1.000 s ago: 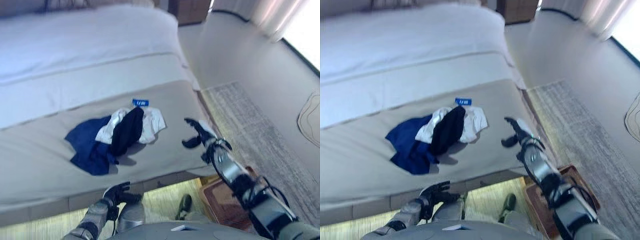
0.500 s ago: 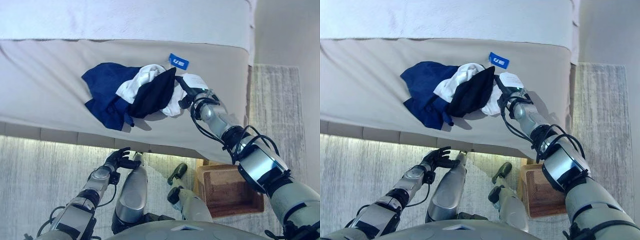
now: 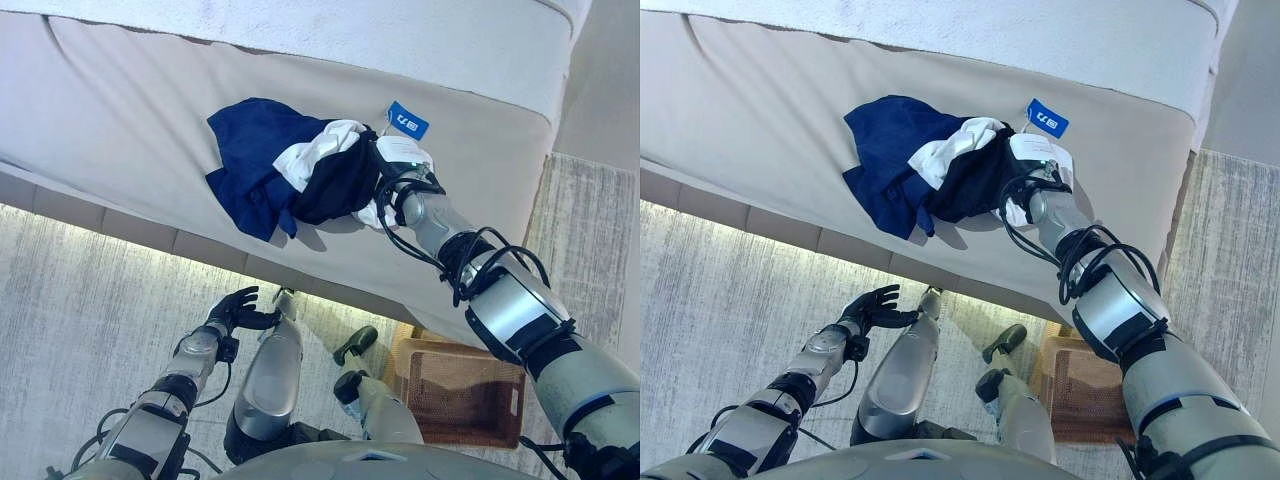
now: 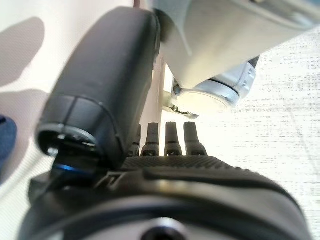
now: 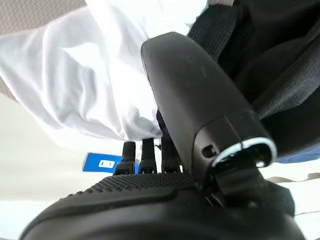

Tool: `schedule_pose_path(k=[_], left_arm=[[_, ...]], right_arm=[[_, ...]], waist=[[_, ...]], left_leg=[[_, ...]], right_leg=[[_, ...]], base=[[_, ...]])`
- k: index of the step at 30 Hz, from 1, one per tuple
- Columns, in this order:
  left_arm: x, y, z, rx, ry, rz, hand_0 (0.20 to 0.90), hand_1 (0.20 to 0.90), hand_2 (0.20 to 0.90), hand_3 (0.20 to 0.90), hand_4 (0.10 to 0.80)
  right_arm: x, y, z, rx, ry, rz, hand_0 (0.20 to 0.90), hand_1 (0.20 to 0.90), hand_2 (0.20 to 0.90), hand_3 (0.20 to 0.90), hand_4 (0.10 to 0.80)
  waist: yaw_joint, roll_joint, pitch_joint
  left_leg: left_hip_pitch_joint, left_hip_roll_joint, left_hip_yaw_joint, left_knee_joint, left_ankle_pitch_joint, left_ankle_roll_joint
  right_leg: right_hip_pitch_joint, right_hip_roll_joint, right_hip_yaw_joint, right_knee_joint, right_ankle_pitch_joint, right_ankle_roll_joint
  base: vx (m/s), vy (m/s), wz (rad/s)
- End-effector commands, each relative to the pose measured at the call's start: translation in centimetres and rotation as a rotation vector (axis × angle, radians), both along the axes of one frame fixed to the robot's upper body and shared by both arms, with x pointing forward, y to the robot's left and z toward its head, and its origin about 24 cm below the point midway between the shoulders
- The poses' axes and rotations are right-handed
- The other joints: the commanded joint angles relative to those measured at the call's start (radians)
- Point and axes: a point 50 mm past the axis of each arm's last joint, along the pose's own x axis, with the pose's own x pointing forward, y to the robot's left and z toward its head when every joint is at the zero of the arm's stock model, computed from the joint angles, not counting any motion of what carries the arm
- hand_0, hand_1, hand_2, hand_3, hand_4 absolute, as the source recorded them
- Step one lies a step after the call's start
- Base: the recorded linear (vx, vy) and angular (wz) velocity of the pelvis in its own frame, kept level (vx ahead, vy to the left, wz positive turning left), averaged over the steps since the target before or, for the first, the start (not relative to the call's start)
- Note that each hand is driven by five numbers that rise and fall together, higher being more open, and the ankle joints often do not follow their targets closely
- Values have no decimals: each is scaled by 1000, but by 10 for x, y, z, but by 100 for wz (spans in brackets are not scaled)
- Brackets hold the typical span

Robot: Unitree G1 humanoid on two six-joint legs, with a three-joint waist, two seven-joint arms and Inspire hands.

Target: Pick up the clothes from the bed and place them into the basket

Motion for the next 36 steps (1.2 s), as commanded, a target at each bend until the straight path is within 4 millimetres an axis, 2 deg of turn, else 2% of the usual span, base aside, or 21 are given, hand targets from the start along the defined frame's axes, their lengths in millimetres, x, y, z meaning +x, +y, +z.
schedule_pose_path(k=[1,3,8,12,14,15,16,18,21,24,27,31,35,36], left_arm=[[-31,9,-16,58,81,-51,900,900,900,900,800],[-33,9,-17,62,85,-48,900,900,900,900,800],[-38,13,-19,72,106,-30,900,900,900,900,800],[-48,15,-24,83,127,-16,900,900,900,900,800],[-57,18,-28,88,148,2,900,900,900,900,800],[-61,19,-30,93,156,5,900,900,900,900,800],[-66,20,-33,95,173,16,900,900,900,900,800],[-72,22,-36,97,193,22,900,900,900,900,800],[-85,23,-42,95,236,22,900,900,900,900,800],[-96,20,-48,92,270,13,900,900,900,900,800],[-107,19,-53,103,306,2,900,900,900,900,800],[-122,21,-57,120,351,-6,900,900,900,900,800],[-129,24,-59,128,392,-10,900,900,900,900,800],[-131,25,-60,131,402,-14,900,900,900,900,800]], right_arm=[[5,20,34,88,-103,77,300,300,300,200,100],[5,20,38,158,-124,79,300,300,300,200,100],[-4,35,64,593,-200,190,300,300,300,200,100],[-18,43,91,799,-323,285,300,300,300,200,100],[-31,40,114,921,-451,341,300,300,300,200,100],[-38,35,126,976,-535,358,300,300,300,200,100],[-48,31,138,1013,-622,374,300,300,300,200,100],[-56,26,147,1046,-706,383,300,300,300,200,100],[-74,12,166,1014,-919,360,300,300,300,200,100],[-83,-1,170,892,-1033,313,300,300,300,200,100],[-83,-12,166,822,-1038,259,300,300,300,200,100],[-85,-22,159,856,-1034,236,300,300,300,200,100],[-79,-18,144,881,-868,270,300,300,300,200,100],[-74,-11,134,875,-746,307,300,300,300,200,100]], waist=[[54,30,38],[50,25,37],[20,9,23],[-4,-4,0],[-23,-15,-21],[-33,-16,-31],[-46,-21,-49],[-57,-24,-67],[-82,-21,-109],[-96,-16,-140],[-104,-13,-167],[-114,-13,-202],[-122,-10,-233],[-122,-10,-238]], left_leg=[[91,-2,101,-100,-42,96],[96,2,101,-102,-43,95],[126,12,115,-107,-57,93],[158,19,131,-109,-72,93],[187,21,146,-109,-85,96],[185,17,154,-105,-71,105],[202,15,162,-105,-79,109],[221,12,171,-105,-88,114],[265,2,190,-102,-112,125],[302,-7,200,-91,-136,135],[329,-11,207,-76,-154,140],[359,-15,212,-71,-166,146],[382,-22,213,-68,-174,148],[386,-23,213,-63,-176,147]], right_leg=[[13,-72,38,254,-132,21],[15,-69,40,253,-130,23],[27,-66,50,252,-120,29],[46,-62,59,246,-113,32],[65,-59,69,241,-106,35],[65,-61,63,232,-81,29],[74,-60,73,228,-76,29],[83,-58,82,225,-73,30],[108,-60,103,221,-68,35],[129,-63,117,220,-68,37],[156,-60,126,212,-76,38],[186,-56,130,193,-72,42],[207,-59,135,187,-72,45],[211,-60,136,188,-75,46]], base=[[0,0,0],[5,-33,0],[8,-8,-7],[40,2,-16],[50,19,-16],[44,47,-29],[28,47,-29],[116,23,-26],[137,37,-29],[130,19,-19],[138,-7,-12],[123,-21,-7],[116,11,0],[75,-2,-3]])
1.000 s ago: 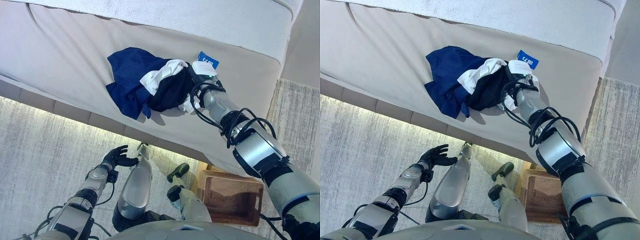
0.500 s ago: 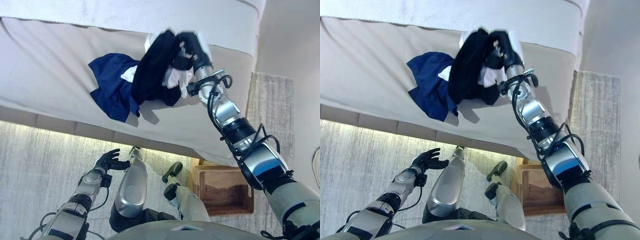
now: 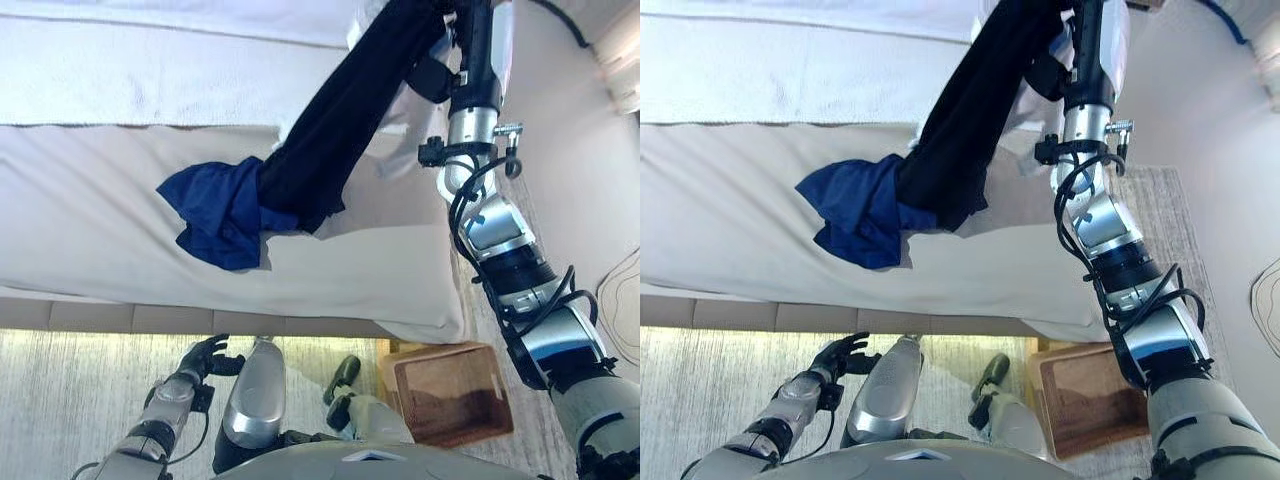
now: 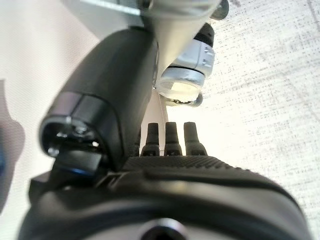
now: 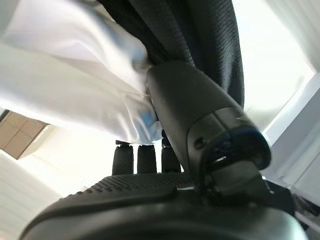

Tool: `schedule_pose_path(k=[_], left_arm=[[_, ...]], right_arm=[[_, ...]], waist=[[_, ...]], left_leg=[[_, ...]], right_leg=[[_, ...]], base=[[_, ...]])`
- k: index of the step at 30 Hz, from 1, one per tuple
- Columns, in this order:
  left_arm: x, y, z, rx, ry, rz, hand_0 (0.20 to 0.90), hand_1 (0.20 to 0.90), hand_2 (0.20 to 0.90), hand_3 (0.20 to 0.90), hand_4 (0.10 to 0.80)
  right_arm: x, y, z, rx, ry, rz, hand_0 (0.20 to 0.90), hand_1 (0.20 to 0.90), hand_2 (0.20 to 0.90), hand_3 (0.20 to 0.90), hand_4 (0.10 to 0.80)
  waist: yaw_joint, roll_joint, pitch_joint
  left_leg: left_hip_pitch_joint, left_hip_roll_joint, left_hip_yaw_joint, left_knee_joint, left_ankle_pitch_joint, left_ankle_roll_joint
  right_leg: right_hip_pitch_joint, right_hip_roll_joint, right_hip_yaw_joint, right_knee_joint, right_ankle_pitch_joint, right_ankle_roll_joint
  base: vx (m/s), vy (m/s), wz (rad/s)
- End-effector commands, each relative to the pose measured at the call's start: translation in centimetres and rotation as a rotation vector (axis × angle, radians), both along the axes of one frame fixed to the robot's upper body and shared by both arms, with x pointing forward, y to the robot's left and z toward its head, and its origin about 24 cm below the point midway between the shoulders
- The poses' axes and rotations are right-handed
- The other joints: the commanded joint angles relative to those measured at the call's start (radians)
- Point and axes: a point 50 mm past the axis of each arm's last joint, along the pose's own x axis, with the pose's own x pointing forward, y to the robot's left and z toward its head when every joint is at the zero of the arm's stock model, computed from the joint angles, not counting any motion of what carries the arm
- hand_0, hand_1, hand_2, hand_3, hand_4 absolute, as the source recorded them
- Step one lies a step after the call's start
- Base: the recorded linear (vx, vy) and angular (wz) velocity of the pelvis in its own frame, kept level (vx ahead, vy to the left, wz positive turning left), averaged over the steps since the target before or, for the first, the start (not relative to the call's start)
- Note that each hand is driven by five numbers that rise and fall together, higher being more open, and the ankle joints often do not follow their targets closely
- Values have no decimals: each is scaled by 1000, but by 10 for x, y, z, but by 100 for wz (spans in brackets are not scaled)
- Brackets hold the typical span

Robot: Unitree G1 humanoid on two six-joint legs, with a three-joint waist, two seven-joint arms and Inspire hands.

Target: Pick up the clothes from the bed and place them into the basket

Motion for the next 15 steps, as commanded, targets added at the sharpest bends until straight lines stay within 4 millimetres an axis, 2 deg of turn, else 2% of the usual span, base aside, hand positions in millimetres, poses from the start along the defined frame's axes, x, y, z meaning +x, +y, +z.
schedule_pose_path(k=[1,2,6,7,10,15], left_arm=[[-52,-11,-23,-14,196,-85,900,900,900,900,800],[-51,-7,-22,-4,201,-92,900,900,900,900,800],[-46,-1,-18,14,201,-107,900,900,900,900,800],[-41,2,-16,28,197,-121,900,900,900,900,800],[-30,6,-10,47,179,-140,900,900,900,900,800],[-13,13,-2,66,132,-138,900,900,900,900,800]], right_arm=[[-12,12,30,-51,-69,182,300,300,300,200,100],[-6,20,13,-144,39,225,300,300,300,200,100],[9,36,-19,-369,247,290,300,300,300,200,100],[16,39,-34,-446,365,297,900,900,900,900,800],[26,37,-52,-594,512,236,900,900,900,900,800],[34,38,-49,-664,560,216,900,900,900,900,800]], waist=[[11,38,-178],[15,33,-178],[29,18,-171],[40,10,-163],[59,-6,-147],[72,-23,-121]], left_leg=[[193,-12,44,-250,-22,70],[194,-14,39,-247,-21,69],[192,-14,29,-246,-17,67],[188,-13,25,-246,-13,65],[176,-9,22,-247,-6,62],[152,-7,24,-253,4,60]], right_leg=[[46,-16,-16,128,-76,54],[48,-16,-17,128,-76,56],[53,-9,-24,121,-73,58],[56,-7,-31,118,-69,60],[58,-5,-46,107,-55,63],[50,2,-51,90,-45,61]], base=[[78,-18,-6],[49,-33,-9],[19,-47,1],[-1,-60,12],[-34,-54,9],[-101,-22,10]])
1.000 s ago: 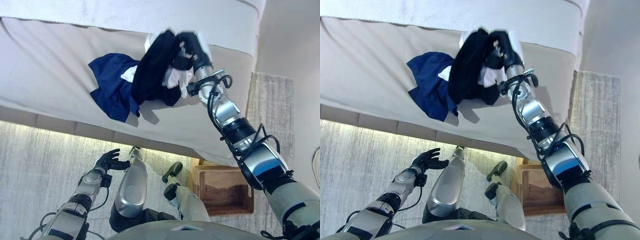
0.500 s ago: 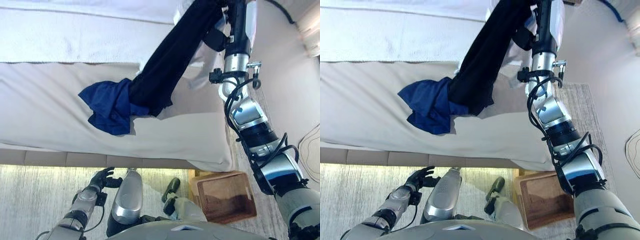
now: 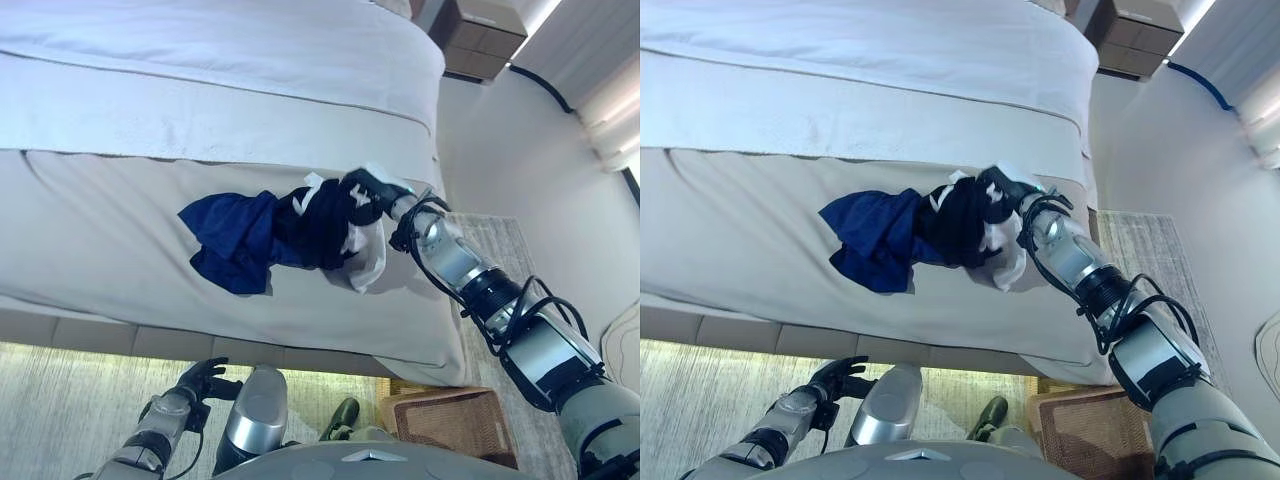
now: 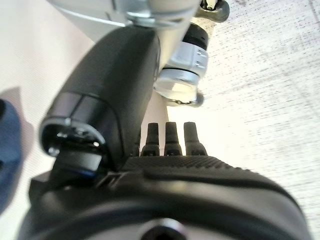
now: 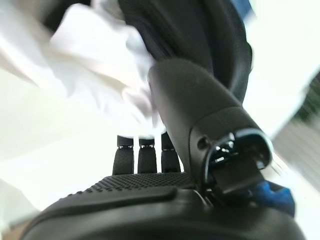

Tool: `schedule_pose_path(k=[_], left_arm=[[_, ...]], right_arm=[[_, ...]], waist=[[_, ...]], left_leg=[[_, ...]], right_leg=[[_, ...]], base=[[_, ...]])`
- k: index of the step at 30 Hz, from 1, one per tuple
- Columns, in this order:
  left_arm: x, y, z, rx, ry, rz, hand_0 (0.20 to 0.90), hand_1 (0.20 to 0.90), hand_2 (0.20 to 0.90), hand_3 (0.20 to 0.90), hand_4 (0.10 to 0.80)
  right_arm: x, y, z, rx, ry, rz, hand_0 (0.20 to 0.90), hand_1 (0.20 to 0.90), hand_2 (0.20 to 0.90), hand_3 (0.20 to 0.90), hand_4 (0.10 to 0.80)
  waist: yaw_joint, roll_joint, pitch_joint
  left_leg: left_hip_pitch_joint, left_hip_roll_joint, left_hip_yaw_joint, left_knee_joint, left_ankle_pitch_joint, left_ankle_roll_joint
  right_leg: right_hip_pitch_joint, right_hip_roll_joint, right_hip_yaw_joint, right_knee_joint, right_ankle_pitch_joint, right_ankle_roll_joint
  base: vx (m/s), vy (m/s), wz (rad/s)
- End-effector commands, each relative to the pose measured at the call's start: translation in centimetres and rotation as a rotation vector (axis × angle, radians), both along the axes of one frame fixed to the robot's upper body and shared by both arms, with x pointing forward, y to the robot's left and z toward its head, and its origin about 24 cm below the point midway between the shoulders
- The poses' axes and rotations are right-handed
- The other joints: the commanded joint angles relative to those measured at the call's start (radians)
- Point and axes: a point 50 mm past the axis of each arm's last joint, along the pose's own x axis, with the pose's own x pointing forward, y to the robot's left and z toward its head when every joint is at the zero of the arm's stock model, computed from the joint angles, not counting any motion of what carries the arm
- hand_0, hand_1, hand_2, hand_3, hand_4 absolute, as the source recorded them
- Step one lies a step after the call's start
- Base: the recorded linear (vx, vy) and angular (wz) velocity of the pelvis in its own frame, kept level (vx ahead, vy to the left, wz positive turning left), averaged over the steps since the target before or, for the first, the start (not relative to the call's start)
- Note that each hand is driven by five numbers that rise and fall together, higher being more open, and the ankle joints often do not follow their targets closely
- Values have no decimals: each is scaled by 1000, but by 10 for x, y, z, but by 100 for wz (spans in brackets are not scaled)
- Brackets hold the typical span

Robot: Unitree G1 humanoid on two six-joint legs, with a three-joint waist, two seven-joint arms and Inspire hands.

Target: Pick up the clothes from the bed and place them into the basket

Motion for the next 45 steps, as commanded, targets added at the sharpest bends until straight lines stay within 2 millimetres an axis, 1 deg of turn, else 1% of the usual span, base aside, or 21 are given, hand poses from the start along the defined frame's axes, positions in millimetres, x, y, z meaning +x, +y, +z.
schedule_pose_path(k=[1,4,9,10,11,13,14,18,20,22,25,28,33,35,39,40,41,42,43,44,45], left_arm=[[-2,10,3,61,36,-89,900,900,900,900,800],[-4,16,4,81,42,-83,900,900,900,900,800],[-7,25,7,89,35,-56,900,900,900,900,800],[-6,27,8,90,31,-52,900,900,900,900,800],[-8,28,8,93,33,-53,900,900,900,900,800],[-9,28,8,95,34,-56,900,900,900,900,800],[-9,28,8,94,34,-57,900,900,900,900,800],[-3,25,9,80,11,-55,900,900,900,900,800],[6,21,11,68,-16,-61,900,900,900,900,800],[19,15,15,48,-55,-71,900,900,900,900,800],[31,9,18,35,-88,-84,900,900,900,900,800],[43,1,23,20,-135,-106,900,900,900,900,800],[56,-12,27,-15,-192,-117,900,900,900,900,800],[58,-18,27,-30,-203,-124,900,900,900,900,800],[59,-25,26,-41,-209,-133,900,900,900,900,800],[59,-27,26,-47,-212,-135,900,900,900,900,800],[59,-31,24,-57,-212,-135,900,900,900,900,800],[60,-31,25,-57,-214,-137,900,900,900,900,800],[58,-36,23,-71,-210,-133,900,900,900,900,800],[57,-37,22,-75,-208,-133,900,900,900,900,800],[56,-38,21,-83,-207,-132,900,900,900,900,800]], right_arm=[[21,13,89,-49,-278,94,900,900,900,900,800],[15,19,90,9,-218,172,900,900,900,900,800],[6,15,88,94,-133,259,900,900,900,900,800],[5,8,85,127,-121,241,900,900,900,900,800],[7,-3,83,174,-134,186,900,900,900,900,800],[11,-17,82,264,-113,102,900,900,900,900,800],[15,-28,78,292,-108,28,900,900,900,900,800],[21,-55,61,163,-103,-126,900,900,900,900,800],[24,-64,53,95,-75,-172,900,900,900,900,800],[28,-72,44,-6,-19,-229,900,900,900,900,800],[32,-80,41,-108,-14,-290,900,900,900,900,800],[36,-91,45,-248,-43,-366,900,900,900,900,800],[40,-90,50,-283,-50,-383,900,900,900,900,800],[42,-85,54,-253,-105,-398,900,900,900,900,800],[44,-87,59,-208,-171,-457,900,900,900,900,800],[44,-88,60,-173,-184,-482,900,900,900,900,800],[44,-86,57,-70,-176,-503,900,900,900,900,800],[44,-86,57,-70,-178,-506,900,900,900,900,800],[44,-77,55,116,-158,-504,900,900,900,900,800],[44,-73,55,187,-159,-497,766,766,766,744,644],[44,-63,56,331,-159,-465,641,641,641,598,498]], waist=[[22,-20,-15],[22,-28,-9],[12,-37,-2],[8,-40,-1],[7,-43,0],[8,-43,1],[7,-42,3],[5,-35,19],[8,-28,38],[15,-12,66],[23,3,89],[40,26,123],[57,72,165],[63,95,183],[70,113,197],[72,117,201],[72,117,204],[72,122,204],[70,122,205],[68,123,205],[63,124,203]], left_leg=[[162,-4,47,-278,26,72],[159,-5,47,-285,32,72],[159,-4,50,-293,37,72],[157,-4,52,-295,38,71],[157,-3,51,-299,39,70],[156,-1,52,-302,40,69],[154,-1,54,-302,40,68],[134,-1,55,-293,38,69],[117,-2,51,-288,42,70],[95,-3,43,-289,49,70],[69,-4,30,-288,58,69],[33,-10,9,-291,70,69],[-16,-17,-20,-299,98,63],[-39,-18,-29,-304,115,58],[-64,-14,-30,-311,131,50],[-71,-13,-30,-313,134,48],[-64,-9,-31,-320,119,39],[-77,-12,-31,-316,139,45],[-62,-6,-29,-321,119,36],[-59,-4,-27,-321,118,35],[-53,0,-22,-321,115,33]], right_leg=[[28,-8,-15,104,-17,59],[22,-11,-20,108,-6,62],[7,-11,-11,119,2,64],[3,-12,-11,122,6,67],[1,-12,-9,123,8,68],[-3,-12,-7,126,10,69],[-6,-13,-5,128,11,69],[-26,-16,2,135,8,65],[-43,-17,6,142,7,63],[-67,-21,9,154,-1,58],[-88,-24,9,163,-8,55],[-117,-31,3,177,-12,51],[-151,-38,-3,184,-32,45],[-167,-39,-11,184,-46,41],[-180,-36,-25,173,-59,36],[-183,-35,-29,168,-62,35],[-176,-31,-24,165,-87,40],[-183,-33,-34,159,-66,34],[-178,-34,-29,165,-90,38],[-177,-36,-32,166,-91,38],[-176,-40,-38,170,-90,38]], base=[[-109,-11,4],[-39,13,0],[-19,32,1],[0,0,0],[0,0,0],[0,0,0],[0,0,0],[-37,11,3],[-109,17,-6],[-135,34,-2],[-108,25,3],[-122,19,10],[-99,51,12],[-76,57,10],[-62,31,7],[5,-14,12],[-57,27,12],[27,4,7],[-10,41,4],[63,20,1],[8,39,-3]])
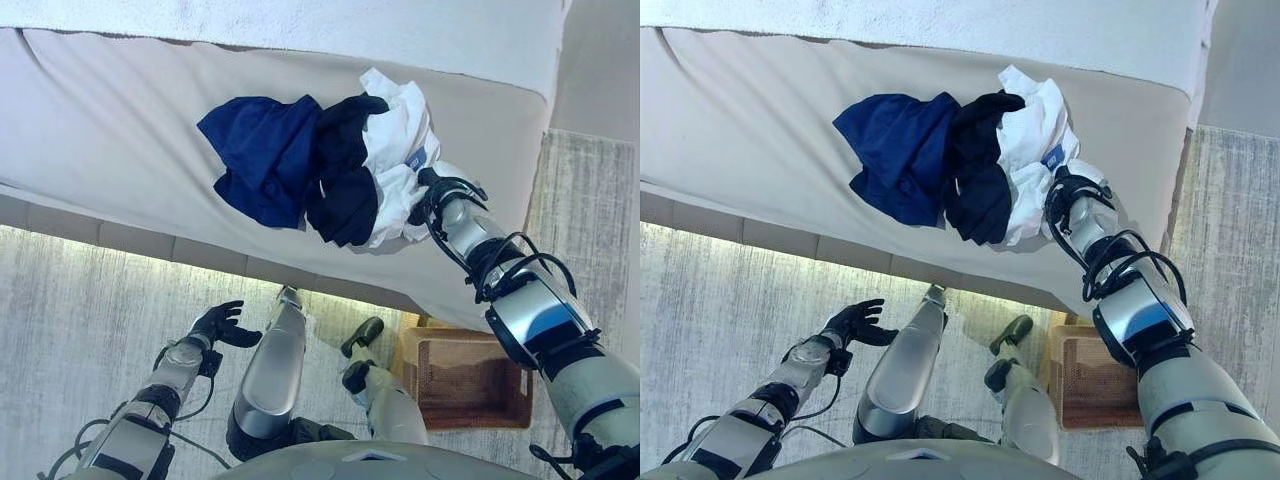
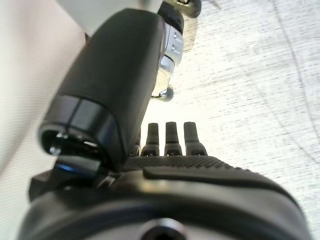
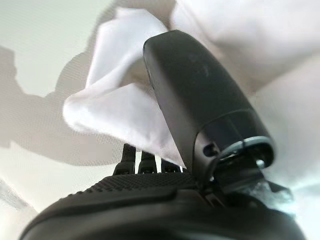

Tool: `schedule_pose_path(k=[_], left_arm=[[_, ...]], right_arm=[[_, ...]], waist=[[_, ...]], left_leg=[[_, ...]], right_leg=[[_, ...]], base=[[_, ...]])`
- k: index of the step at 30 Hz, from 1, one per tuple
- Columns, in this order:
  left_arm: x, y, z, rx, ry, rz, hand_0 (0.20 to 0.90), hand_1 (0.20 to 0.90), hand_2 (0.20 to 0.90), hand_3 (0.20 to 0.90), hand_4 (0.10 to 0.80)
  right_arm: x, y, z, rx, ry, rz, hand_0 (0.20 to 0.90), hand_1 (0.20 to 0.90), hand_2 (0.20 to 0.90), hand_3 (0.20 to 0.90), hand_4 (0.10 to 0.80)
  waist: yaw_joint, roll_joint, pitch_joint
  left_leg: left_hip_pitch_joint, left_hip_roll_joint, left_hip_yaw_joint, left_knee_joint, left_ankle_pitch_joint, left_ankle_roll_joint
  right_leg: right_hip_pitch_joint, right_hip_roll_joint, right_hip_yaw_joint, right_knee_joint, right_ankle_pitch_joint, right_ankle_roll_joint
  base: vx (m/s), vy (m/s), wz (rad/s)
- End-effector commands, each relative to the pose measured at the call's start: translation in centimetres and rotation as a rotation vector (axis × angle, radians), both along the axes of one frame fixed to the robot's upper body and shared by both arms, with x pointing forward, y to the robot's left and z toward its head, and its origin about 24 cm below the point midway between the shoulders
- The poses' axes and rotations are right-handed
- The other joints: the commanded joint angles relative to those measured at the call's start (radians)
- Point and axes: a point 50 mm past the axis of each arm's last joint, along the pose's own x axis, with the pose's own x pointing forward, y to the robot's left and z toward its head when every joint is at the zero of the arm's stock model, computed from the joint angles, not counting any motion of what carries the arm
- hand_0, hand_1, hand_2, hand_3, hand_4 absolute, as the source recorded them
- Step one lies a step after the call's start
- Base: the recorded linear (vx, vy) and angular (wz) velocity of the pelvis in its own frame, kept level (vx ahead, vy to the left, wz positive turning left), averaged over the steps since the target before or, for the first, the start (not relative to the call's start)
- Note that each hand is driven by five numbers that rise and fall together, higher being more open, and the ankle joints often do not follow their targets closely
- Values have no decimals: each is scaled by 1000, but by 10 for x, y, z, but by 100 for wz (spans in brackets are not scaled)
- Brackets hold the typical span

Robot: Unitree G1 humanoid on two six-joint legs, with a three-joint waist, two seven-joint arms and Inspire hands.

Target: Pick up the clothes from the bed and place them into the basket

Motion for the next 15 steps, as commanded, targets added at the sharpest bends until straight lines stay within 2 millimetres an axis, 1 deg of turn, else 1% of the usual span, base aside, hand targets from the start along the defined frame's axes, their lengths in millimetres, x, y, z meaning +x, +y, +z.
schedule_pose_path(k=[1,2,3,4,6,8,9,10,11,13,14,15], left_arm=[[-16,-17,-13,-37,35,-40,900,900,900,900,800],[-18,-16,-14,-41,36,-29,900,900,900,900,800],[-20,-16,-15,-43,37,-21,900,900,900,900,800],[-20,-17,-15,-43,36,-20,900,900,900,900,800],[-23,-16,-16,-43,37,-4,900,900,900,900,800],[-29,-14,-19,-38,45,8,900,900,900,900,800],[-32,-13,-20,-32,50,16,900,900,900,900,800],[-33,-13,-21,-30,53,16,900,900,900,900,800],[-35,-12,-22,-28,57,18,900,900,900,900,800],[-43,-7,-25,-14,77,27,900,900,900,900,800],[-48,-4,-27,-5,96,36,900,900,900,900,800],[-56,1,-30,10,123,43,900,900,900,900,800]], right_arm=[[13,20,53,269,-263,60,472,472,472,400,300],[12,33,59,353,-318,103,300,300,300,200,100],[11,42,62,374,-354,138,300,300,300,200,100],[11,44,64,384,-371,147,300,300,300,200,100],[7,54,70,413,-420,190,300,300,300,200,100],[3,59,81,413,-490,223,300,300,300,200,100],[-1,57,94,400,-576,233,300,300,300,200,100],[-2,55,100,398,-600,231,300,300,300,200,100],[-4,54,106,392,-637,227,300,300,300,200,100],[-13,46,128,352,-780,210,300,300,300,200,100],[-21,42,144,339,-857,206,300,300,300,200,100],[-31,34,163,312,-977,185,300,300,300,200,100]], waist=[[17,53,-7],[10,48,-10],[7,42,-12],[6,41,-13],[-2,30,-20],[-14,17,-34],[-25,8,-47],[-29,8,-51],[-34,4,-60],[-53,-10,-89],[-65,-19,-110],[-80,-29,-138]], left_leg=[[155,8,36,-264,18,50],[165,12,47,-263,11,49],[170,15,54,-264,8,48],[172,16,56,-264,7,48],[182,23,70,-265,2,46],[200,29,81,-267,-3,45],[216,32,88,-269,-9,47],[209,29,90,-270,12,53],[215,30,92,-271,10,54],[240,31,101,-272,1,59],[257,31,105,-272,-7,63],[281,31,113,-272,-17,67]], right_leg=[[31,-33,14,157,-105,36],[34,-37,9,162,-103,36],[37,-38,8,161,-99,37],[39,-39,8,160,-97,38],[44,-37,8,158,-92,42],[57,-34,11,152,-83,46],[69,-30,16,149,-75,49],[65,-31,7,143,-53,42],[70,-29,10,141,-50,44],[87,-22,27,135,-44,47],[99,-14,40,130,-41,48],[115,-7,56,123,-39,50]], base=[[14,49,-9],[14,31,-11],[12,24,-13],[3,6,-18],[10,-5,-29],[45,-19,-21],[-16,17,-14],[-14,19,-11],[-12,16,-8],[85,-34,-4],[135,-43,-9],[112,-35,-15]])
